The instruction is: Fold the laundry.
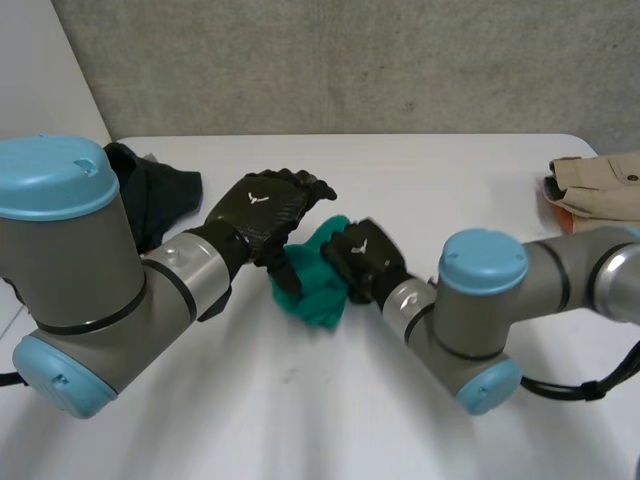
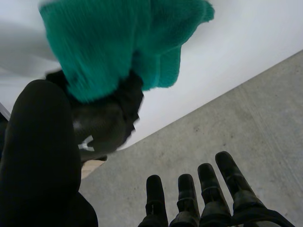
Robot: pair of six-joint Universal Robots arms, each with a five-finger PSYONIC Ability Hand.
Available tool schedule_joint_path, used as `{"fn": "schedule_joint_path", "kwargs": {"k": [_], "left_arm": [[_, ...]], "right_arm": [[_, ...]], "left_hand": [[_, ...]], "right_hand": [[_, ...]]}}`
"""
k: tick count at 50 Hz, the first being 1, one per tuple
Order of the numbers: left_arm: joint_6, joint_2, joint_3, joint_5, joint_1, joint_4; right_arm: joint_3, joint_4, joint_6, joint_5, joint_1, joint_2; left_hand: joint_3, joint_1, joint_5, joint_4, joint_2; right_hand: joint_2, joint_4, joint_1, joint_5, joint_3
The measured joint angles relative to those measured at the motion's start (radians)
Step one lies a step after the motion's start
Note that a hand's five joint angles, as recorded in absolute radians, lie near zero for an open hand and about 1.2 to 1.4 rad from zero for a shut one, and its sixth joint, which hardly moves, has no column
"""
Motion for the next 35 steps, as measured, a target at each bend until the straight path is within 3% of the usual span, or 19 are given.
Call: {"fn": "schedule_joint_path", "kwargs": {"k": [11,20,27,35], "left_arm": [[0.0,0.03,0.018,0.001,-0.005,0.014],[-0.005,0.041,0.038,0.001,-0.028,0.042],[-0.009,0.04,0.055,0.006,-0.066,0.047],[-0.012,0.037,0.05,0.054,-0.091,0.056]], "right_arm": [[-0.125,-0.041,-0.001,-0.024,-0.206,-0.124],[-0.29,-0.185,0.09,-0.18,-0.473,-0.149],[-0.465,-0.271,0.309,-0.282,-0.71,-0.017],[-0.585,-0.358,0.404,-0.387,-0.879,0.214]], "left_hand": [[0.0,0.0,0.0,0.0,0.0],[0.0,0.0,0.0,0.0,0.0],[0.0,0.0,0.0,0.0,0.0],[0.0,0.0,0.0,0.0,0.0]], "right_hand": [[0.0,0.007,0.0,0.014,0.003],[0.0,0.007,0.0,0.018,0.006],[0.0,0.007,0.0,0.022,0.006],[0.003,0.008,0.0,0.022,0.006]]}}
